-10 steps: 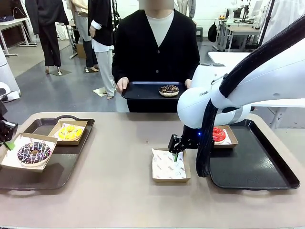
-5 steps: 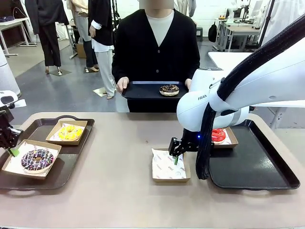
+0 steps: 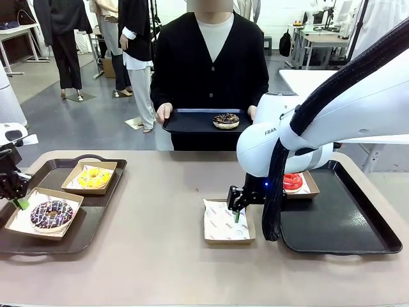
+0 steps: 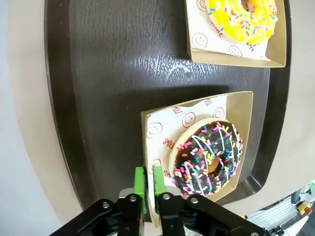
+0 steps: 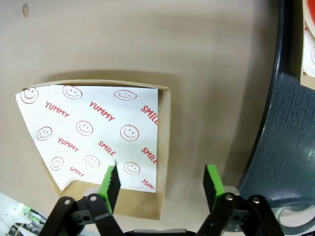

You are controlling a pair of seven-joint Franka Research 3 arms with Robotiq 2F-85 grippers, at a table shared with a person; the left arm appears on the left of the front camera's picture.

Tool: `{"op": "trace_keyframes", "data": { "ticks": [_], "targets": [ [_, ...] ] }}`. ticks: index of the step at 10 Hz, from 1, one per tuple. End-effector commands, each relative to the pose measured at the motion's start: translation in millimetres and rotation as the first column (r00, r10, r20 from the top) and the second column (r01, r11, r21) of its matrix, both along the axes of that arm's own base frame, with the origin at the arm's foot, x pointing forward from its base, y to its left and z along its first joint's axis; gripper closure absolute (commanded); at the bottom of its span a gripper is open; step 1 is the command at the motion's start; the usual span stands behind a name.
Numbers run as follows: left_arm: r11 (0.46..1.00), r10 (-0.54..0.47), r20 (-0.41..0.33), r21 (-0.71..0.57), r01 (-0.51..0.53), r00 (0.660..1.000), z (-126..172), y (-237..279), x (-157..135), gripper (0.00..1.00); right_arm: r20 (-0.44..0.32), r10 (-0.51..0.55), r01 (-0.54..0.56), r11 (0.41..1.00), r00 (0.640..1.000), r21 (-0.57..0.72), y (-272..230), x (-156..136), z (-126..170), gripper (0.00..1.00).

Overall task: Individually package the donuts and arrange them on the tray.
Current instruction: Place the picked Paper togo box on the Handle tray while simultaneously picking up another Paper togo box from the table with the other hand.

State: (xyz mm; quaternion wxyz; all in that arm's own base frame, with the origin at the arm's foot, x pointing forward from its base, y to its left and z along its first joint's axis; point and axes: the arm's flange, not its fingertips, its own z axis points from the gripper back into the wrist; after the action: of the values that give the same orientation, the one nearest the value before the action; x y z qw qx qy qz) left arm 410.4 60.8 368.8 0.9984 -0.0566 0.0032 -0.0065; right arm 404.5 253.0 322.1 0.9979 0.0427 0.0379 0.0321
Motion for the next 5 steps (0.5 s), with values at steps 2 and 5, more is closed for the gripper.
{"op": "trace_keyframes", "data": {
  "ticks": [2, 5],
  "targets": [
    [0.999, -0.019, 0.024, -0.025, 0.019, 1.0, -0.1, -2.6, 3.3, 0.0, 0.01, -0.008, 0.008, 1.0, 1.0, -0.016, 4.6, 4.5, -4.1, 0.61],
    [0.999, -0.026, 0.03, -0.033, 0.027, 0.999, 3.5, -1.7, 1.2, 0.12, 0.01, -0.013, 0.014, 1.0, 1.0, -0.011, 5.2, 4.3, -4.4, 1.0]
  ]
}}
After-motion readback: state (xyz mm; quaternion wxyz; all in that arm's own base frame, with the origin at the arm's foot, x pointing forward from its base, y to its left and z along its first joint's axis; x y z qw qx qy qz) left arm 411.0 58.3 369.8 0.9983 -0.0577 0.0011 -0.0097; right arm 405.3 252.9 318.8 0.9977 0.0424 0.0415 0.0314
